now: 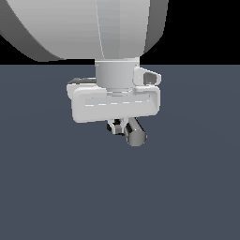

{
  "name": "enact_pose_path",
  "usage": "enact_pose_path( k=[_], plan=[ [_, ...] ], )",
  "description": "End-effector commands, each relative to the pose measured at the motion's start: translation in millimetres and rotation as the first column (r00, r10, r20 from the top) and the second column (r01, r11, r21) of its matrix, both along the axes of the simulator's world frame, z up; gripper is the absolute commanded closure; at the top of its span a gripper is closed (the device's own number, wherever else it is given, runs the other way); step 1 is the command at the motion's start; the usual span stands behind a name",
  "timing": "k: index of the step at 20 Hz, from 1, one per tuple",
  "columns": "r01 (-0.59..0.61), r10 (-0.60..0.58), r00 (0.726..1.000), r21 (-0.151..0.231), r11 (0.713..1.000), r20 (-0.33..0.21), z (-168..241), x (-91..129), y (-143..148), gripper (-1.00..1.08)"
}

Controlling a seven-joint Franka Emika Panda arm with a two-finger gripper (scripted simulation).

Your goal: Turn on the faucet by rotating a designated handle.

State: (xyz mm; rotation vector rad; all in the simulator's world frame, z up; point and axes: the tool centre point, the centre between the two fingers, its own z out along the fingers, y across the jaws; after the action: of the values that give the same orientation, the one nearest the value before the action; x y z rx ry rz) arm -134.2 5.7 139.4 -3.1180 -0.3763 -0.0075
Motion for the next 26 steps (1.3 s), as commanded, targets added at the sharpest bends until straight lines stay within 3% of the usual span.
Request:
enact_pose_path(
  k=[1,20,26],
  plan=[
    [-0.006,0.006,1.0,-0.001,1.0,-0.001,-11,4,0,1.08],
    [-0.016,0.016,1.0,-0.002,1.0,-0.005,-30,11,1,1.08],
    [-0.016,0.016,1.0,-0.002,1.0,-0.005,-30,20,-26,1.08]
  ],
)
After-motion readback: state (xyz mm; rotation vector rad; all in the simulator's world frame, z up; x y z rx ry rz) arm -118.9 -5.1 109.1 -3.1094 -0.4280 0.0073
